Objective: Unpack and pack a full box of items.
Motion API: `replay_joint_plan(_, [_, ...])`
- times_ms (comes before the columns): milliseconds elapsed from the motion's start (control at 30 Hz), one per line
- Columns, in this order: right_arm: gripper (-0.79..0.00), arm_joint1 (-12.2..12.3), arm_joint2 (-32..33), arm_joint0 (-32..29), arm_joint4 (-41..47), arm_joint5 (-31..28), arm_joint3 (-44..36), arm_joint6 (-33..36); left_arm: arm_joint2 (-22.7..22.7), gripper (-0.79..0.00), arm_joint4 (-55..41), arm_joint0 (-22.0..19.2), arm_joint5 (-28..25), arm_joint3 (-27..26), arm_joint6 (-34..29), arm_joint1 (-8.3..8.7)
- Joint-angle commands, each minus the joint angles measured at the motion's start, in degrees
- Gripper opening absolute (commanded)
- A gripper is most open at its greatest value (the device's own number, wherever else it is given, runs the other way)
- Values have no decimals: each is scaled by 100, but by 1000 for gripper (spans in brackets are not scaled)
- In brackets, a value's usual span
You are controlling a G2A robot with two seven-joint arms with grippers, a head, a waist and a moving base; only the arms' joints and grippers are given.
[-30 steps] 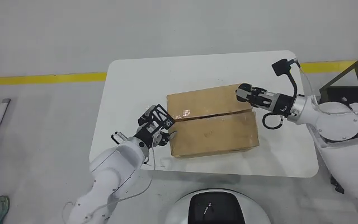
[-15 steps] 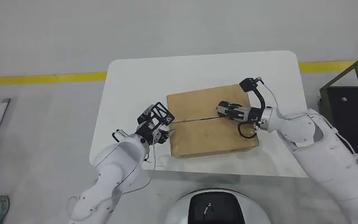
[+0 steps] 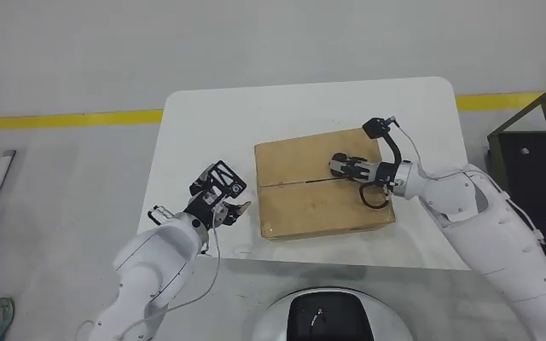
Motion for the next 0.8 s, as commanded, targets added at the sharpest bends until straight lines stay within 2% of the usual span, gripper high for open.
replay_joint_plan(0, [-785,5,0,14,-81,13,-21,41,-1,0,0,1,0,0,0,0])
replay_joint_plan(67, [-785,8,2,17,-130,38,-35,53,-20,0,24,119,10,83,243,-1])
replay_joint_plan(300, [-785,2,2,19,-97,58,49,53,123,0,1124,446,329,435,870,-8])
replay_joint_plan(533, [-785,5,31,14,-71,67,54,86,451,0,2294,736,307,1062,2166,-11])
replay_joint_plan(667, [-785,2,23,30,-68,75,36,112,690,0,2537,572,358,1544,2796,-64])
replay_joint_plan(767, [-785,1,21,38,-75,74,34,108,826,0,2352,320,589,1832,3141,-143])
